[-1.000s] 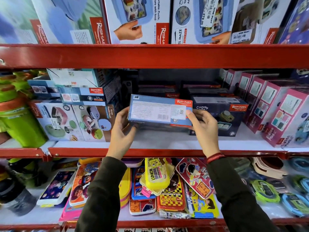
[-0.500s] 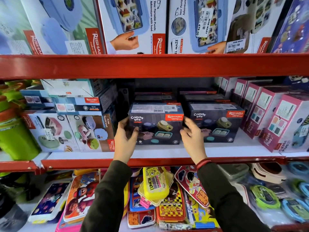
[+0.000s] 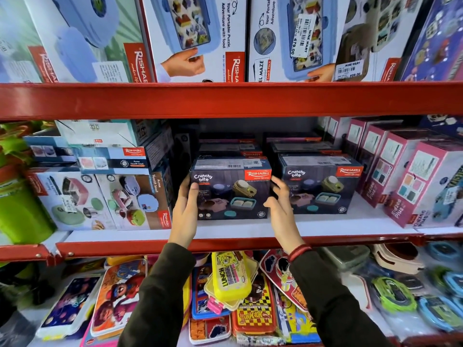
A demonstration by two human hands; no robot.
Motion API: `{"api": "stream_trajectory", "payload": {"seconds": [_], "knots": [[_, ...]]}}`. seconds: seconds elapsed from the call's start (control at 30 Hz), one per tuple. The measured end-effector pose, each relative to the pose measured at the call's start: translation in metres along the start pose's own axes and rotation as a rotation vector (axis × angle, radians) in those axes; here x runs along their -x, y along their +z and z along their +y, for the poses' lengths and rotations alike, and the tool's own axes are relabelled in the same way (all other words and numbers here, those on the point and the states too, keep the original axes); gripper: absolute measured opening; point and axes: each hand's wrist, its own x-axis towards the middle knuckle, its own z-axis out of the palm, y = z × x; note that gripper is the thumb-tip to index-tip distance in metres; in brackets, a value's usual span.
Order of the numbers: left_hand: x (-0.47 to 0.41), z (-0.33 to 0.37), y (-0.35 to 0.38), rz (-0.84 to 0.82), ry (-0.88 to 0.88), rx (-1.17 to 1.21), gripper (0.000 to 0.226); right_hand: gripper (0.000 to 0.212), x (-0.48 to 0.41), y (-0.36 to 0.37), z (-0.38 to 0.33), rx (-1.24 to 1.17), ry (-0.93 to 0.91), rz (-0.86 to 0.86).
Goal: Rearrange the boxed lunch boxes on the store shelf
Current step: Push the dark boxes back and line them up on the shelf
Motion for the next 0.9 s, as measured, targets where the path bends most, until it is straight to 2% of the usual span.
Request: {"api": "stream_trajectory", "payload": {"seconds": [0.1, 0.23, 0.4, 0.6, 0.73, 0.8, 0.9], "knots": [[0.008, -0.001, -0.007, 0.012, 0.016, 0.032, 0.051, 0.051, 0.007, -0.006, 0.002, -0.044, -0.007, -0.003], [0.022, -0.002, -0.018, 0.003, 0.034, 0.082, 0.065, 0.052, 0.02, -0.014, 0.006, -0.082, -0.016, -0.005], [0.046, 0.002, -0.021, 0.029, 0.05, 0.075, 0.048, 0.048, 0.042, -0.022, 0.01, -0.115, -0.046, 0.017], [0.058, -0.004, -0.018, 0.073, 0.073, 0.043, 0.064, 0.053, 0.054, -0.027, 0.014, -0.117, -0.073, 0.011], [0.065, -0.001, -0.009, 0.058, 0.116, 0.019, 0.053, 0.053, 0.055, -0.028, 0.014, -0.114, -0.084, -0.004], [0.068, -0.002, -0.005, 0.057, 0.13, -0.007, 0.056, 0.053, 0.056, -0.03, 0.014, -0.111, -0.091, -0.033], [0.077, -0.002, 0.004, 0.206, 0.141, -0.037, 0.066, 0.053, 0.056, -0.037, 0.012, -0.113, -0.103, -0.045]]}}
